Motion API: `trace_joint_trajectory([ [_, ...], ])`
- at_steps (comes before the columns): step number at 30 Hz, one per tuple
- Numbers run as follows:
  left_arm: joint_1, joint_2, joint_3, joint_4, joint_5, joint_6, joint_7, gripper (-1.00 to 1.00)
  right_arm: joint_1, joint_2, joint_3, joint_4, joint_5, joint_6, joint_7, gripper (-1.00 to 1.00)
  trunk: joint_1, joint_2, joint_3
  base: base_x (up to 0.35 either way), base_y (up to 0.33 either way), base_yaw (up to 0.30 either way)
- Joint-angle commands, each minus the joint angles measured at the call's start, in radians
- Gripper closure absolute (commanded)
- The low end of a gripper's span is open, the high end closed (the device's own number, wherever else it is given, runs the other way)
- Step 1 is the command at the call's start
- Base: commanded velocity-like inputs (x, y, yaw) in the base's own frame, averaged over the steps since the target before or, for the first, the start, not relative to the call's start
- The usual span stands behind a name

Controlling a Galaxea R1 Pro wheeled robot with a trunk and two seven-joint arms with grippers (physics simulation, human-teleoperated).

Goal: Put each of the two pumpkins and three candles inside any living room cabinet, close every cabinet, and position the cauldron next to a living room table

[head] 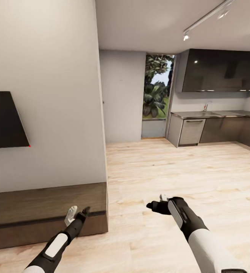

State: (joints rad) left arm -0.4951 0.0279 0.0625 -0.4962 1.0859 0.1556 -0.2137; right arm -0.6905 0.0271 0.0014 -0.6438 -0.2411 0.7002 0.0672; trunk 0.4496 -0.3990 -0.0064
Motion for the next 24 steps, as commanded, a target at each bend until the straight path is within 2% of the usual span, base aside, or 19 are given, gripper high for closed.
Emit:
trace_joint_trajectory([
  [1, 0.000, 0.000, 0.008, 0.002, 0.014, 0.014, -0.004, -1.00, 0.000, 0.000, 0.000, -0.002, -0.001, 0.006, 0.003, -1.00, 0.000, -0.001, -0.001, 0.000, 0.000, 0.000],
  [2, 0.000, 0.000, 0.013, 0.004, 0.022, 0.018, -0.004, -1.00, -0.001, 0.000, 0.000, -0.003, -0.003, 0.007, 0.003, -1.00, 0.000, -0.001, -0.001, 0.000, 0.000, 0.000],
  [3, 0.000, -0.001, 0.041, 0.010, 0.056, 0.029, -0.002, -1.00, -0.001, 0.000, 0.000, -0.005, -0.007, 0.009, 0.004, -1.00, 0.000, -0.001, -0.001, 0.000, 0.000, 0.000],
  [4, 0.000, -0.001, 0.053, 0.012, 0.070, 0.031, 0.000, -1.00, -0.001, 0.000, 0.000, -0.005, -0.008, 0.010, 0.004, -1.00, 0.000, -0.001, -0.001, 0.000, 0.000, 0.000],
  [5, 0.000, -0.001, 0.087, 0.024, 0.108, 0.037, 0.009, -1.00, -0.003, 0.000, 0.000, -0.007, -0.010, 0.011, 0.005, -1.00, 0.000, -0.001, -0.001, 0.000, 0.000, 0.000],
  [9, 0.000, 0.001, 0.117, 0.043, 0.149, 0.043, 0.016, -1.00, -0.005, 0.001, 0.000, -0.009, -0.013, 0.011, 0.014, -1.00, 0.000, -0.001, -0.001, 0.000, 0.000, 0.000],
  [11, 0.000, 0.001, 0.121, 0.044, 0.155, 0.044, 0.014, -1.00, -0.008, 0.002, 0.000, -0.010, -0.013, 0.011, 0.022, -1.00, 0.000, -0.001, -0.001, 0.000, 0.000, 0.000],
  [15, 0.000, 0.003, 0.127, 0.001, 0.163, 0.045, -0.009, -1.00, -0.047, 0.003, 0.001, -0.011, -0.014, 0.014, 0.079, -1.00, 0.000, -0.001, -0.001, 0.000, 0.000, 0.000],
  [18, 0.000, 0.003, 0.126, -0.041, 0.161, 0.046, -0.063, -1.00, -0.060, 0.006, 0.003, -0.011, -0.014, 0.014, 0.146, -1.00, 0.000, -0.001, -0.001, 0.000, 0.000, 0.000],
  [22, 0.000, 0.005, 0.126, -0.065, 0.160, 0.049, -0.069, -1.00, -0.062, 0.005, 0.003, -0.013, -0.014, 0.015, 0.150, -1.00, 0.000, -0.001, -0.001, 0.000, 0.000, 0.000],
  [24, 0.000, 0.005, 0.124, -0.079, 0.158, 0.072, -0.068, -1.00, -0.062, 0.005, 0.003, -0.026, -0.014, 0.014, 0.151, -1.00, 0.000, -0.001, -0.001, 0.000, 0.000, 0.000],
])
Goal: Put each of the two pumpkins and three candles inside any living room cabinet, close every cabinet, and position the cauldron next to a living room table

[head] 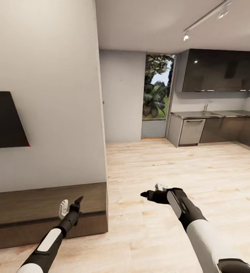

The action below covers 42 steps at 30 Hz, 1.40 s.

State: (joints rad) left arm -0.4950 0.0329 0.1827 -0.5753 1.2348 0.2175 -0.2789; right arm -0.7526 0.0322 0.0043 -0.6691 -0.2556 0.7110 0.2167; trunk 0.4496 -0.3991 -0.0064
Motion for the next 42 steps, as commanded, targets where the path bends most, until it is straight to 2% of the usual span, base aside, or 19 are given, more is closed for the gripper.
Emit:
trace_joint_trajectory([
  [1, 0.000, 0.000, 0.004, -0.002, 0.009, 0.016, -0.004, -1.00, 0.000, -0.001, 0.000, -0.008, 0.001, 0.003, 0.002, -1.00, 0.000, -0.001, -0.001, 0.000, 0.000, 0.000],
  [6, 0.000, -0.001, 0.003, -0.016, 0.009, 0.047, -0.022, -1.00, 0.002, 0.001, 0.003, -0.033, 0.001, 0.001, 0.006, -1.00, 0.020, -0.036, -0.018, 0.000, 0.000, 0.002],
  [8, 0.000, -0.001, 0.003, -0.018, 0.010, 0.048, -0.063, -1.00, 0.002, 0.001, 0.002, -0.036, 0.001, 0.001, 0.009, -1.00, 0.027, -0.050, -0.027, 0.000, 0.000, 0.038],
  [14, 0.000, -0.001, 0.004, -0.017, 0.011, 0.050, -0.116, -1.00, 0.002, 0.002, 0.003, -0.051, 0.001, 0.002, 0.024, -1.00, 0.050, -0.092, -0.054, 0.000, 0.000, 0.057],
  [22, 0.000, 0.002, 0.006, -0.015, 0.013, 0.056, -0.128, -1.00, 0.002, -0.001, 0.001, -0.079, 0.001, 0.004, 0.027, -1.00, 0.081, -0.148, -0.092, 0.000, 0.000, 0.065],
  [26, 0.000, 0.002, 0.009, -0.014, 0.014, 0.112, -0.143, -1.00, 0.002, -0.001, 0.002, -0.108, 0.001, 0.005, 0.027, -1.00, 0.096, -0.176, -0.110, 0.000, 0.000, 0.063],
  [37, 0.000, 0.001, 0.008, -0.012, 0.013, 0.128, -0.159, -1.00, 0.002, -0.001, 0.002, -0.156, 0.001, 0.006, 0.027, -1.00, 0.138, -0.253, -0.149, 0.000, 0.000, 0.014],
  [42, 0.000, 0.003, 0.009, -0.019, 0.015, 0.131, -0.165, -1.00, 0.001, -0.002, 0.000, -0.204, 0.000, 0.054, 0.027, -1.00, 0.158, -0.288, -0.165, 0.000, 0.000, 0.001],
])
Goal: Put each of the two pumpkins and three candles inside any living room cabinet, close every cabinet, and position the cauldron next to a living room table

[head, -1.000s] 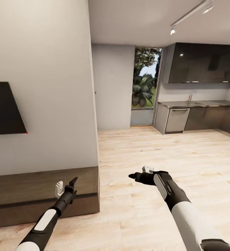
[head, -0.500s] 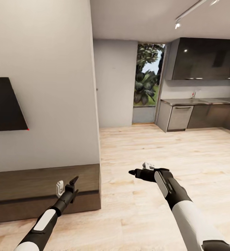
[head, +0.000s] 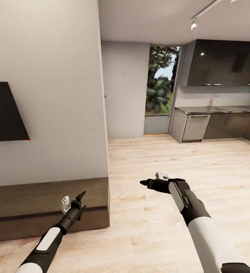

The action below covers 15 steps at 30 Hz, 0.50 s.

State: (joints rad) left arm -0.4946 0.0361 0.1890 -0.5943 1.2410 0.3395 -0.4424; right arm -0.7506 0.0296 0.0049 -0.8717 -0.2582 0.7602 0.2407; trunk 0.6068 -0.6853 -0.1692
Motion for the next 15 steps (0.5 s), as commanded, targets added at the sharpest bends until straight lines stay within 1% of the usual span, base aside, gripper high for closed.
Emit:
trace_joint_trajectory([
  [1, -0.001, 0.000, 0.002, 0.002, 0.008, 0.010, 0.000, -1.00, -0.001, 0.001, -0.001, -0.021, 0.003, 0.011, 0.003, -1.00, 0.004, -0.009, -0.005, 0.000, 0.000, 0.000],
  [3, -0.001, 0.000, 0.001, 0.002, 0.007, 0.010, 0.001, -1.00, -0.001, 0.001, -0.001, -0.037, 0.003, 0.016, 0.002, -1.00, 0.012, -0.023, -0.011, 0.000, 0.000, 0.000],
  [12, -0.001, 0.000, 0.000, 0.003, 0.007, 0.010, 0.003, -1.00, 0.000, 0.004, 0.001, -0.045, 0.005, 0.017, 0.001, -1.00, 0.046, -0.086, -0.039, 0.000, 0.000, 0.000],
  [13, -0.001, 0.012, 0.001, 0.004, 0.008, 0.010, 0.002, -1.00, 0.001, 0.005, 0.001, -0.046, 0.005, 0.017, 0.001, -1.00, 0.050, -0.093, -0.042, 0.000, 0.000, 0.000],
  [15, -0.001, 0.015, 0.001, 0.004, 0.008, 0.010, 0.001, -1.00, 0.001, 0.005, 0.001, -0.046, 0.006, 0.017, 0.001, -1.00, 0.058, -0.107, -0.049, 0.000, 0.000, 0.000],
])
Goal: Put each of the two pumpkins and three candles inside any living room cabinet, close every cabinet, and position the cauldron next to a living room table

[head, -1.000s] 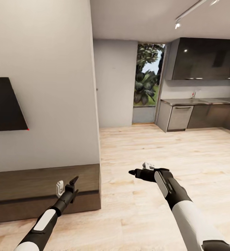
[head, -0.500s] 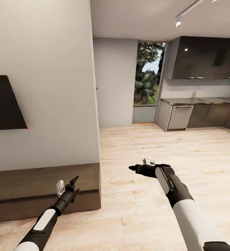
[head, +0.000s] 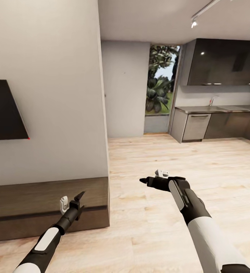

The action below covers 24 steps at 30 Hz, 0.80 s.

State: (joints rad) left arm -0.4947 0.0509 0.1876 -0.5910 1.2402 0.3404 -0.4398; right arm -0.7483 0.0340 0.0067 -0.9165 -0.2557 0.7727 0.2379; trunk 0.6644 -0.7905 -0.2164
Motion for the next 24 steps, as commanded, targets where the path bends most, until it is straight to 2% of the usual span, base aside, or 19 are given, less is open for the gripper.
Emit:
trace_joint_trajectory([
  [1, -0.001, 0.001, 0.003, 0.000, 0.008, 0.010, -0.002, -1.00, -0.001, 0.000, -0.001, -0.001, 0.003, 0.004, 0.004, -1.00, 0.004, -0.008, -0.005, 0.000, 0.000, 0.000],
  [11, -0.001, 0.006, 0.004, 0.002, 0.010, 0.052, 0.004, -1.00, 0.000, 0.000, -0.001, -0.001, 0.004, 0.004, 0.003, -1.00, 0.042, -0.078, -0.036, 0.000, 0.000, 0.000],
  [24, -0.001, 0.007, 0.004, 0.003, 0.010, 0.058, 0.006, -1.00, 0.000, 0.001, 0.000, -0.001, 0.005, 0.004, 0.003, -1.00, 0.092, -0.169, -0.077, 0.000, 0.000, 0.000],
])
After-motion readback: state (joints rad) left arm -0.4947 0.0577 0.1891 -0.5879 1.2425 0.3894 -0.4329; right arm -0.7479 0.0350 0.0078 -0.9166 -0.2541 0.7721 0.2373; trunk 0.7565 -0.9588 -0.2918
